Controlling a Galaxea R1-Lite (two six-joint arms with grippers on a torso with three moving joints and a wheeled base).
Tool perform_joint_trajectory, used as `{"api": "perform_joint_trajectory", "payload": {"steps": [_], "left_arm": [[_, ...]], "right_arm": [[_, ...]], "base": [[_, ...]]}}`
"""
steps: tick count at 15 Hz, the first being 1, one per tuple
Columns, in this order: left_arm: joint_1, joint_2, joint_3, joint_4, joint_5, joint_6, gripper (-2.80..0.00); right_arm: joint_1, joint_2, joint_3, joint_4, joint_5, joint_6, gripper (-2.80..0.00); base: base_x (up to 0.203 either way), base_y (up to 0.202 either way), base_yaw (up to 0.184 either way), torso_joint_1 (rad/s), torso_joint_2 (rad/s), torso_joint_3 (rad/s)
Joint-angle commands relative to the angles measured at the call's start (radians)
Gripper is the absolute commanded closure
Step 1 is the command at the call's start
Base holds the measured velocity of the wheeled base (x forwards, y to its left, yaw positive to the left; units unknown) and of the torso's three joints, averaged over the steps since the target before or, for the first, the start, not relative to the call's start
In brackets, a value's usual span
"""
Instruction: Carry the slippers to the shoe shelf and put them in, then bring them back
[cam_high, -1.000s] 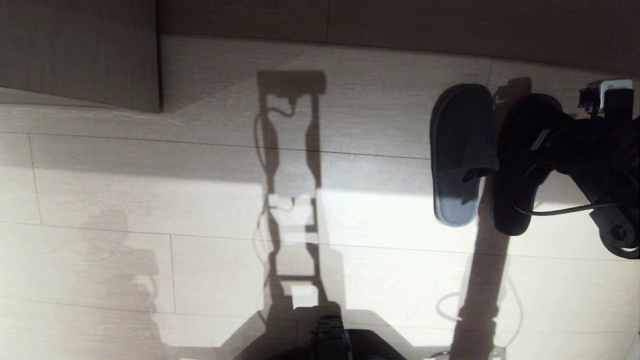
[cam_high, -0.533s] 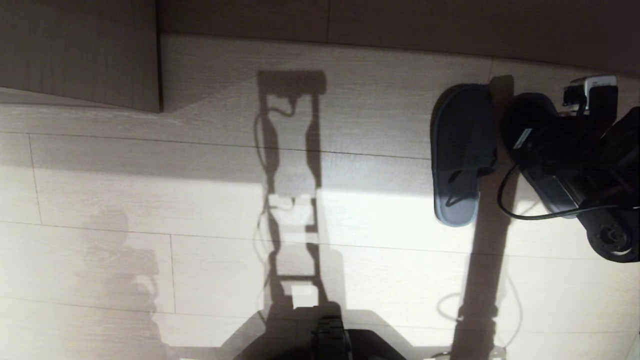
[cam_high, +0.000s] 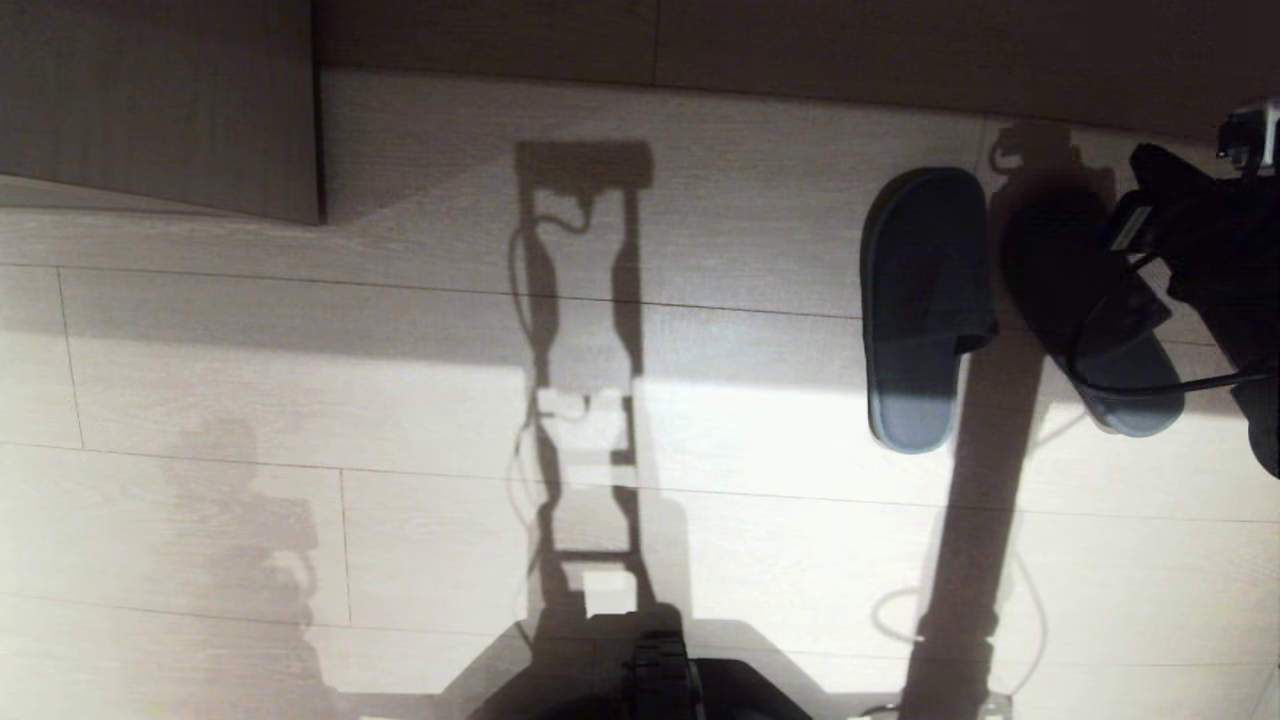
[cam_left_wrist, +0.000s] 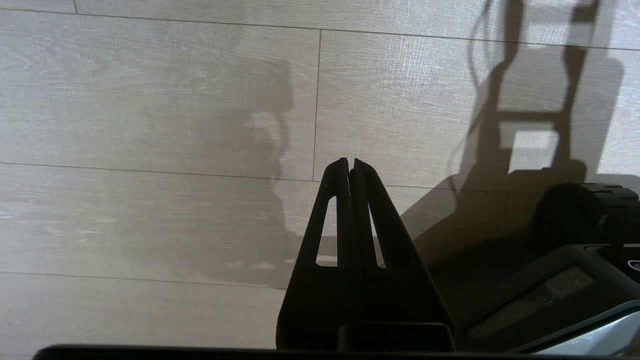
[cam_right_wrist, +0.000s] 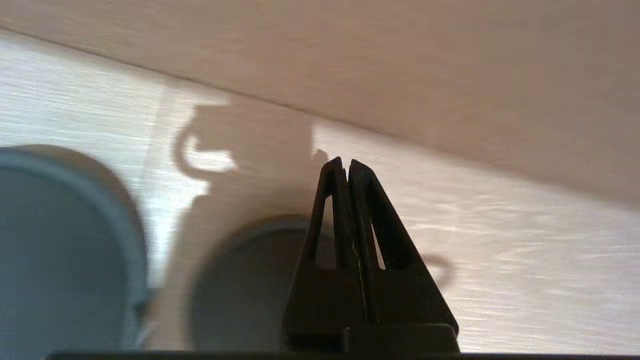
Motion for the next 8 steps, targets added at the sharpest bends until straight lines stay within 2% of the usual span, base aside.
{"api": "perform_joint_trajectory", "payload": {"steps": [1, 3, 5, 6, 8], "left_arm": [[0.000, 0.000, 0.002, 0.000, 0.000, 0.001, 0.00], [0.000, 0.000, 0.002, 0.000, 0.000, 0.001, 0.00], [0.000, 0.000, 0.002, 0.000, 0.000, 0.001, 0.00], [0.000, 0.000, 0.002, 0.000, 0.000, 0.001, 0.00], [0.000, 0.000, 0.002, 0.000, 0.000, 0.001, 0.00]], "right_arm": [[-0.063, -0.014, 0.001, -0.006, 0.000, -0.010, 0.00], [-0.194, 0.003, 0.015, -0.010, 0.003, -0.024, 0.00], [-0.273, 0.025, 0.041, -0.014, 0.008, -0.030, 0.00], [-0.291, 0.033, 0.047, -0.017, 0.015, -0.030, 0.00], [-0.325, 0.030, 0.101, -0.017, 0.078, -0.025, 0.00]], "base": [[0.000, 0.000, 0.000, 0.000, 0.00, 0.000], [0.000, 0.000, 0.000, 0.000, 0.00, 0.000], [0.000, 0.000, 0.000, 0.000, 0.00, 0.000], [0.000, 0.000, 0.000, 0.000, 0.00, 0.000], [0.000, 0.000, 0.000, 0.000, 0.00, 0.000]]}}
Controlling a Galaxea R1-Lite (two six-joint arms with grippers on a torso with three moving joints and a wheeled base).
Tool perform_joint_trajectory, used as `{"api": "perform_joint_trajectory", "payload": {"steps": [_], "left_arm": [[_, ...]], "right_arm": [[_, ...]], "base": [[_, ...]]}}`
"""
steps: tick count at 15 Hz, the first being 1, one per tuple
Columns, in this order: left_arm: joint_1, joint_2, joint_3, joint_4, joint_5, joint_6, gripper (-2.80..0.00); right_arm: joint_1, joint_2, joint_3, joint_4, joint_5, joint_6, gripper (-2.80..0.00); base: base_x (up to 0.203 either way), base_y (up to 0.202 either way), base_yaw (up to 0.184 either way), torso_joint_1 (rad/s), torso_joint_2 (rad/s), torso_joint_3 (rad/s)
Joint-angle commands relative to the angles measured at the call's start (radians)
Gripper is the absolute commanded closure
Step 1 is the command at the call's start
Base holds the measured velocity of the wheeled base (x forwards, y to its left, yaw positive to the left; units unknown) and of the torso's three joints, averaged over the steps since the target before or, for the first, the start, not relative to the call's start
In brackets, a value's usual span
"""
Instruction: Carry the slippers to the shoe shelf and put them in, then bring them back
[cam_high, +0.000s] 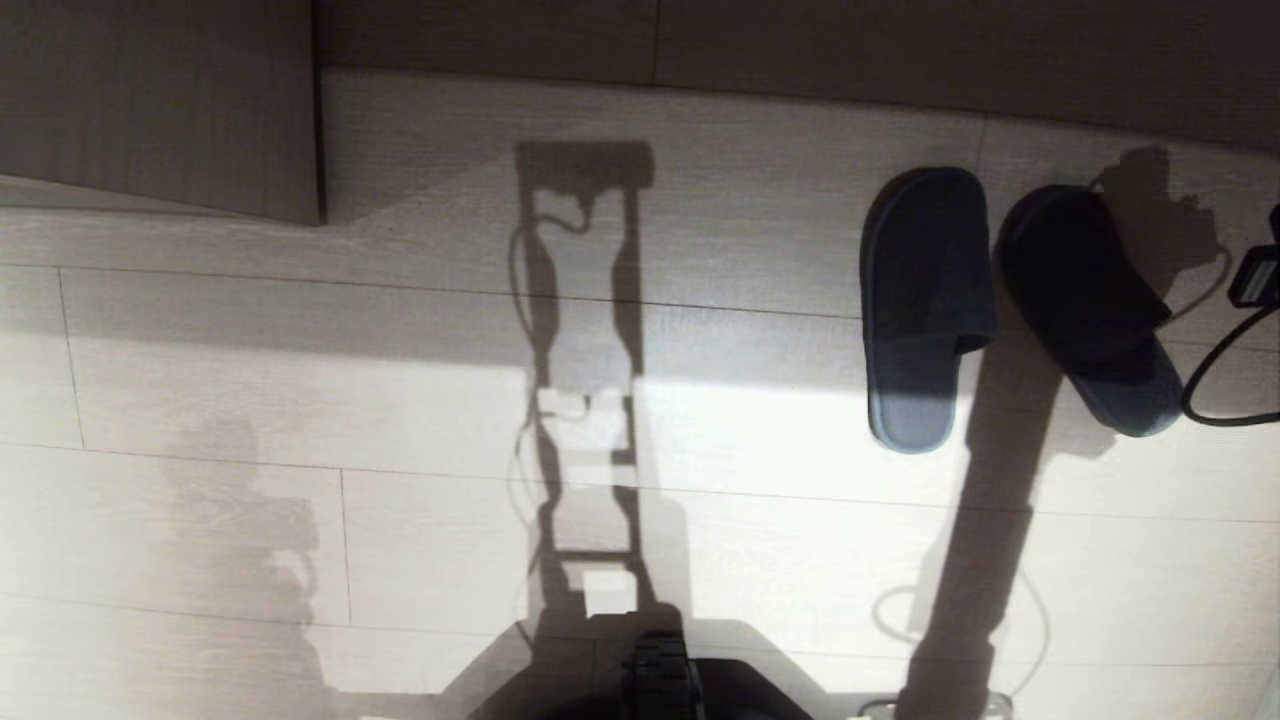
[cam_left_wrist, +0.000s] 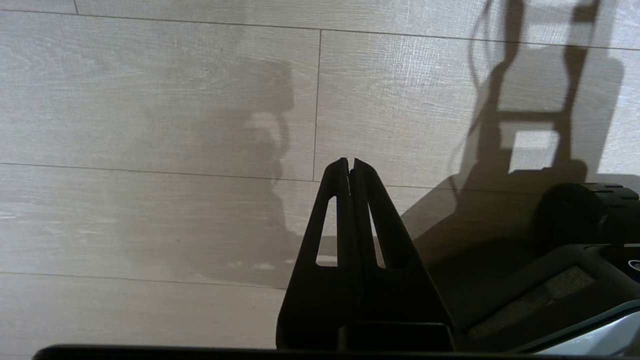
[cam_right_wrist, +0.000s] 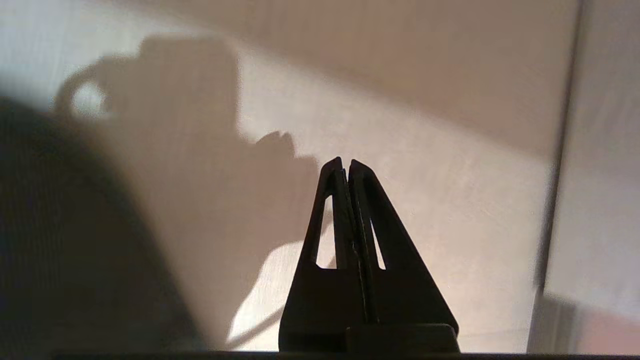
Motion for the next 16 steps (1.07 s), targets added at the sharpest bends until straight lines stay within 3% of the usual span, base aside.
{"api": "perform_joint_trajectory", "payload": {"steps": [1, 4, 7, 10, 16], "left_arm": [[0.000, 0.000, 0.002, 0.000, -0.001, 0.000, 0.00], [0.000, 0.000, 0.002, 0.000, 0.000, 0.000, 0.00], [0.000, 0.000, 0.002, 0.000, -0.001, 0.000, 0.00], [0.000, 0.000, 0.002, 0.000, -0.001, 0.000, 0.00], [0.000, 0.000, 0.002, 0.000, -0.001, 0.000, 0.00]], "right_arm": [[-0.019, 0.003, 0.026, -0.008, 0.022, 0.000, 0.00], [-0.019, 0.005, 0.132, -0.008, 0.132, 0.027, 0.00], [-0.019, 0.010, 0.136, -0.020, 0.137, 0.039, 0.00], [-0.006, 0.090, 0.164, -0.135, 0.176, 0.115, 0.00], [0.077, 0.108, 0.156, -0.137, 0.180, 0.139, 0.00]], "base": [[0.000, 0.000, 0.000, 0.000, 0.00, 0.000], [0.000, 0.000, 0.000, 0.000, 0.00, 0.000], [0.000, 0.000, 0.000, 0.000, 0.00, 0.000], [0.000, 0.000, 0.000, 0.000, 0.00, 0.000], [0.000, 0.000, 0.000, 0.000, 0.00, 0.000]]}}
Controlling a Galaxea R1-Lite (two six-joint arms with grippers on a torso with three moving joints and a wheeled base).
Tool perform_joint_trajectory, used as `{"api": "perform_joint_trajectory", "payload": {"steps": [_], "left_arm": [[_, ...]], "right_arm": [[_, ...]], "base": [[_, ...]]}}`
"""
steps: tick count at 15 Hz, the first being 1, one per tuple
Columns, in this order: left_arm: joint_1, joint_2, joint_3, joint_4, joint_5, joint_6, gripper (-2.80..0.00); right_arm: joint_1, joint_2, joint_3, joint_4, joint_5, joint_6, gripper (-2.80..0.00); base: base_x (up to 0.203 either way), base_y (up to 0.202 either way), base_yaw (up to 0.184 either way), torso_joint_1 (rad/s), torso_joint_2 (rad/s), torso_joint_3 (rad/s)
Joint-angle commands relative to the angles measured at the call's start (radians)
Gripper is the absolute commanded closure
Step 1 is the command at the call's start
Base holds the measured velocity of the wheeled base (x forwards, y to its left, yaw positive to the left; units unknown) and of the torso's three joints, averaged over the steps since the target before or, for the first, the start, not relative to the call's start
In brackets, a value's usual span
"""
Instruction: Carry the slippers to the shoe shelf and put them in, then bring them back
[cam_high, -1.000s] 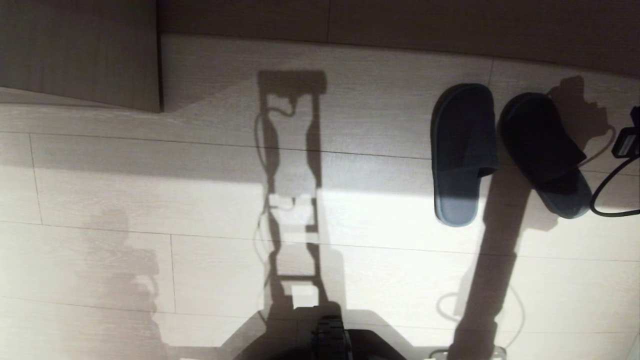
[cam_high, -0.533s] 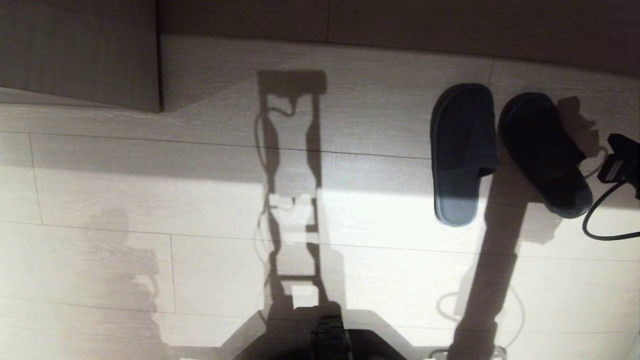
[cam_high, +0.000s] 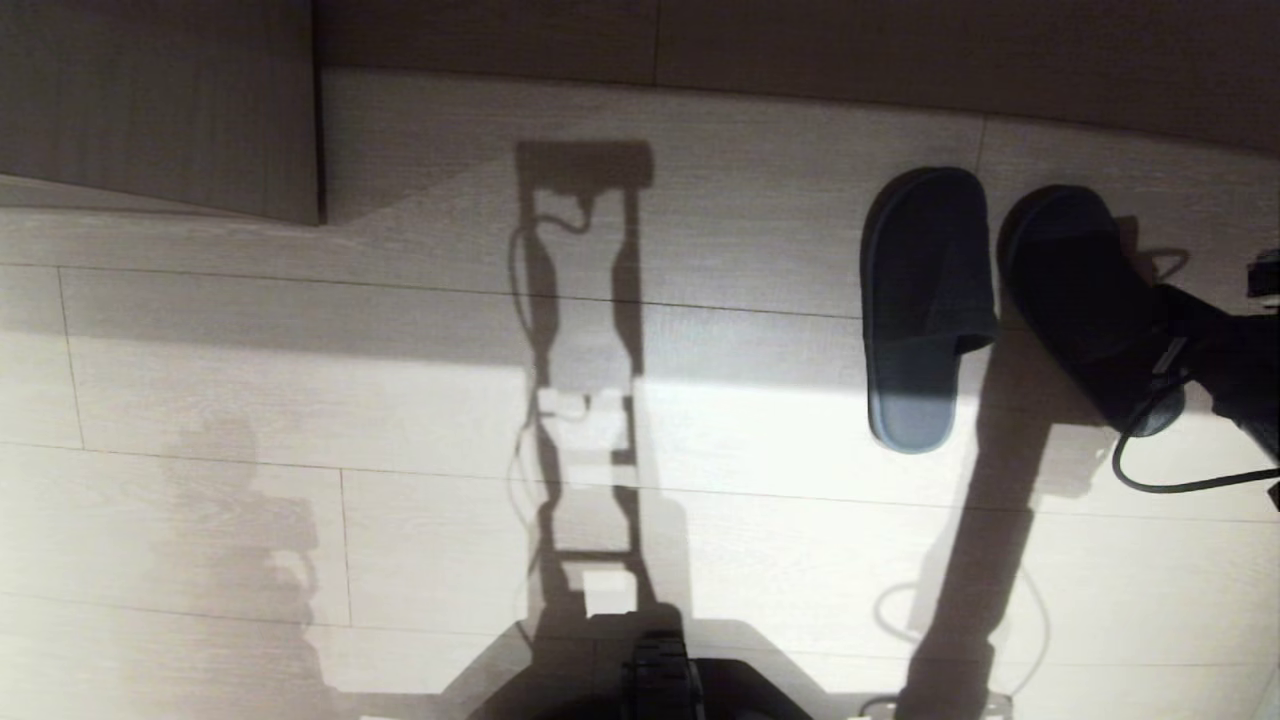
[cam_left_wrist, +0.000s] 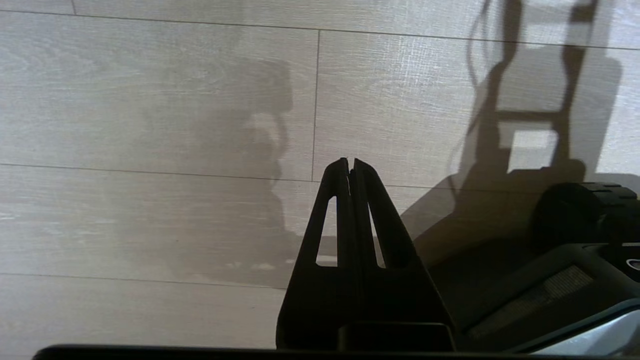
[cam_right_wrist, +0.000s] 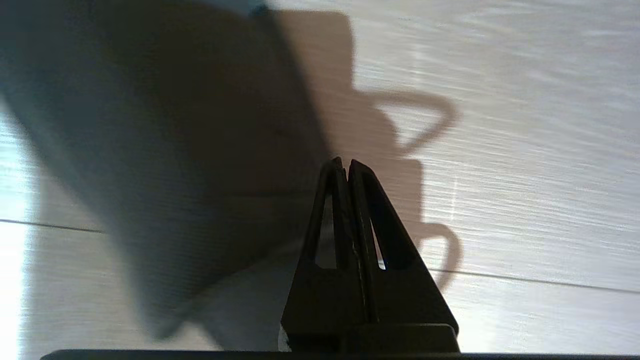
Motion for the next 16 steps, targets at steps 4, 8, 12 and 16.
{"api": "perform_joint_trajectory", "payload": {"steps": [4, 8, 12, 16], "left_arm": [[0.000, 0.000, 0.002, 0.000, 0.000, 0.000, 0.00], [0.000, 0.000, 0.002, 0.000, 0.000, 0.000, 0.00], [0.000, 0.000, 0.002, 0.000, 0.000, 0.000, 0.00], [0.000, 0.000, 0.002, 0.000, 0.000, 0.000, 0.00]], "right_arm": [[0.055, 0.024, -0.018, -0.010, -0.002, 0.001, 0.00], [0.097, 0.008, -0.013, -0.009, -0.012, 0.000, 0.00], [0.122, -0.035, 0.016, -0.006, -0.028, -0.002, 0.00], [0.128, -0.065, 0.065, -0.008, -0.028, -0.002, 0.00]], "base": [[0.000, 0.000, 0.000, 0.000, 0.00, 0.000], [0.000, 0.000, 0.000, 0.000, 0.00, 0.000], [0.000, 0.000, 0.000, 0.000, 0.00, 0.000], [0.000, 0.000, 0.000, 0.000, 0.00, 0.000]]}}
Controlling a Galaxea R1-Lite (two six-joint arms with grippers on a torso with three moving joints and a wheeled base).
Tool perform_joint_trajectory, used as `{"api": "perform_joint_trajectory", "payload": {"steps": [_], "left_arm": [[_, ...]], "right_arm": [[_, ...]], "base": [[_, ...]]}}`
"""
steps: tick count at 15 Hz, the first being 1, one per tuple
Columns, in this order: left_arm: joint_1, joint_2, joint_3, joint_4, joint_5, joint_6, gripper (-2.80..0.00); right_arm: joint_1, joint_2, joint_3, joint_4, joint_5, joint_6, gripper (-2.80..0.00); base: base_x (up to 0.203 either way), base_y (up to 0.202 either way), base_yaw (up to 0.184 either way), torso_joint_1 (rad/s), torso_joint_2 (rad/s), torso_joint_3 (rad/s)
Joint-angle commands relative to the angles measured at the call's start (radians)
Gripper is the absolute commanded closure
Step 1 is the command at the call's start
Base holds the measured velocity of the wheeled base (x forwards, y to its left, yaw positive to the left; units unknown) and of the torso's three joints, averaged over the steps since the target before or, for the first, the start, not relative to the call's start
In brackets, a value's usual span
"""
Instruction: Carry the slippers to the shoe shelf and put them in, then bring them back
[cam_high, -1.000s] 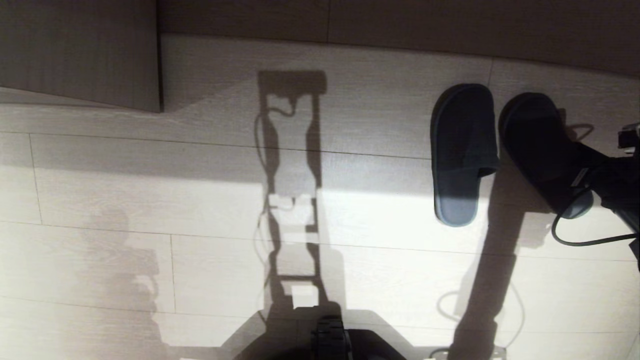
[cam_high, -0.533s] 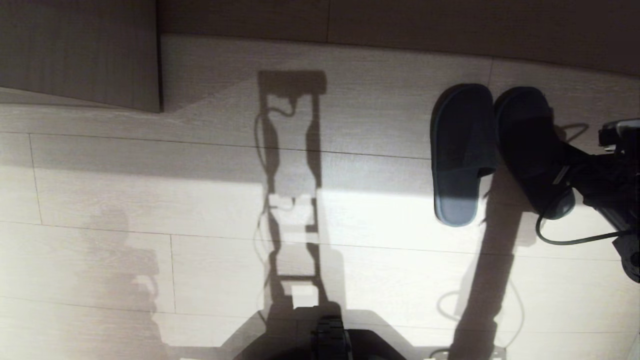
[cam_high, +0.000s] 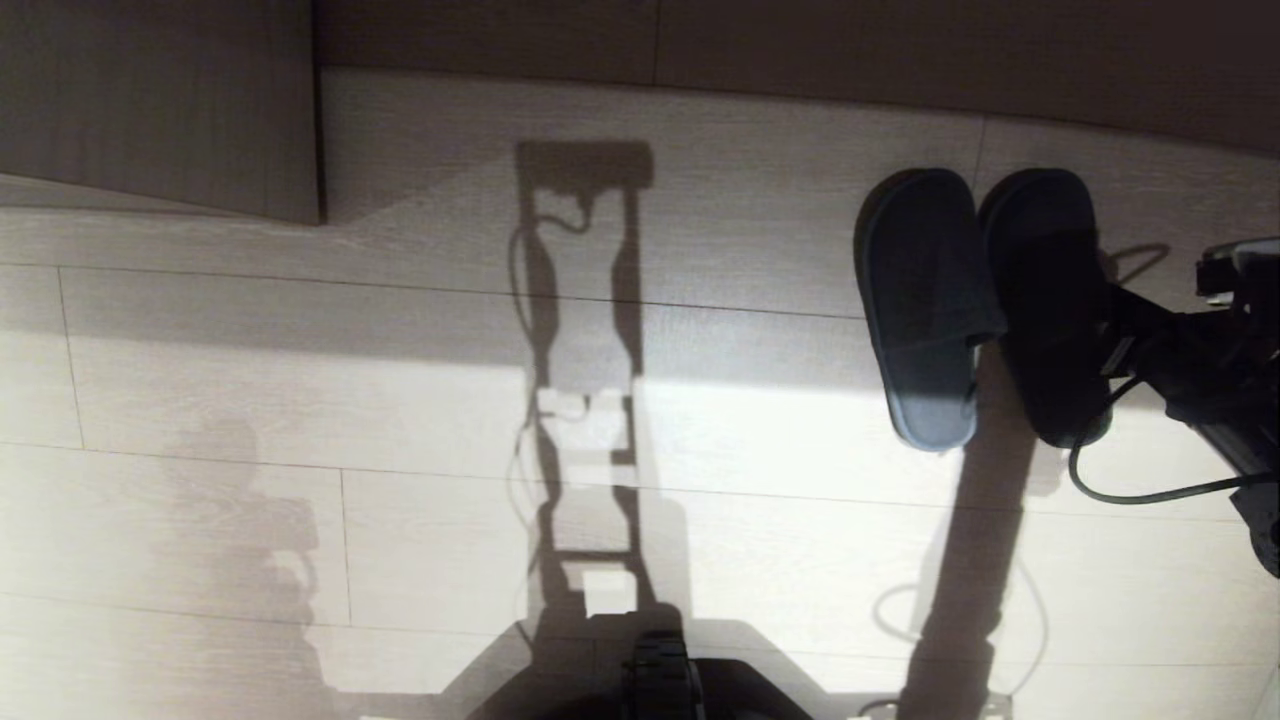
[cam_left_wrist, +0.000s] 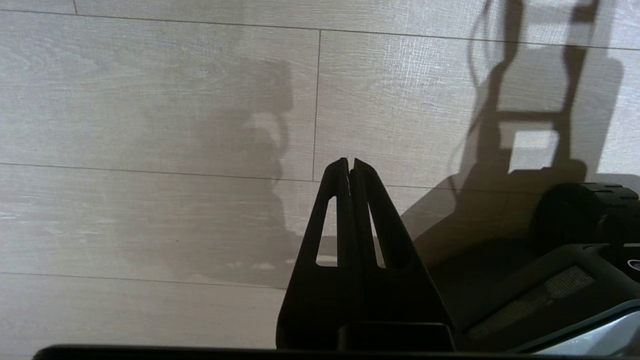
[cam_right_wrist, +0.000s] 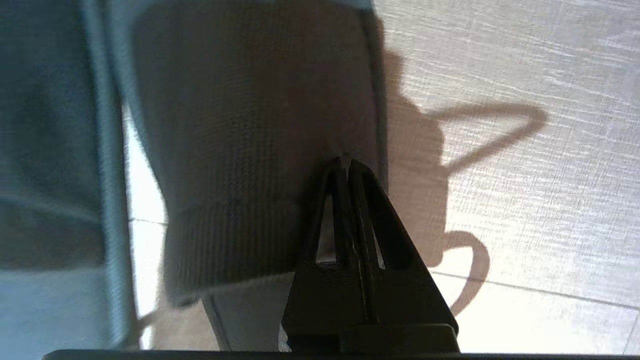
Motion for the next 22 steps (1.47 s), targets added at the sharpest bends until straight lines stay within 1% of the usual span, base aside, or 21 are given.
{"api": "perform_joint_trajectory", "payload": {"steps": [1, 4, 8, 14, 18, 22], "left_arm": [[0.000, 0.000, 0.002, -0.001, 0.000, 0.000, 0.00], [0.000, 0.000, 0.002, -0.001, 0.000, 0.001, 0.00], [0.000, 0.000, 0.002, -0.001, 0.001, 0.001, 0.00], [0.000, -0.001, 0.002, -0.001, 0.000, 0.001, 0.00], [0.000, 0.000, 0.002, -0.001, 0.000, 0.001, 0.00], [0.000, 0.000, 0.002, -0.001, 0.000, 0.001, 0.00]], "right_arm": [[0.001, -0.038, 0.028, -0.008, 0.001, -0.002, 0.00], [0.007, -0.076, 0.080, -0.007, 0.002, -0.004, 0.00], [0.014, -0.104, 0.114, -0.006, 0.003, -0.005, 0.00], [0.047, -0.104, 0.144, -0.008, 0.004, -0.002, 0.00], [0.048, -0.107, 0.134, -0.009, -0.001, -0.004, 0.00], [0.047, -0.185, 0.153, 0.002, 0.000, -0.007, 0.00]], "base": [[0.000, 0.000, 0.000, 0.000, 0.00, 0.000], [0.000, 0.000, 0.000, 0.000, 0.00, 0.000], [0.000, 0.000, 0.000, 0.000, 0.00, 0.000], [0.000, 0.000, 0.000, 0.000, 0.00, 0.000], [0.000, 0.000, 0.000, 0.000, 0.00, 0.000], [0.000, 0.000, 0.000, 0.000, 0.00, 0.000]]}}
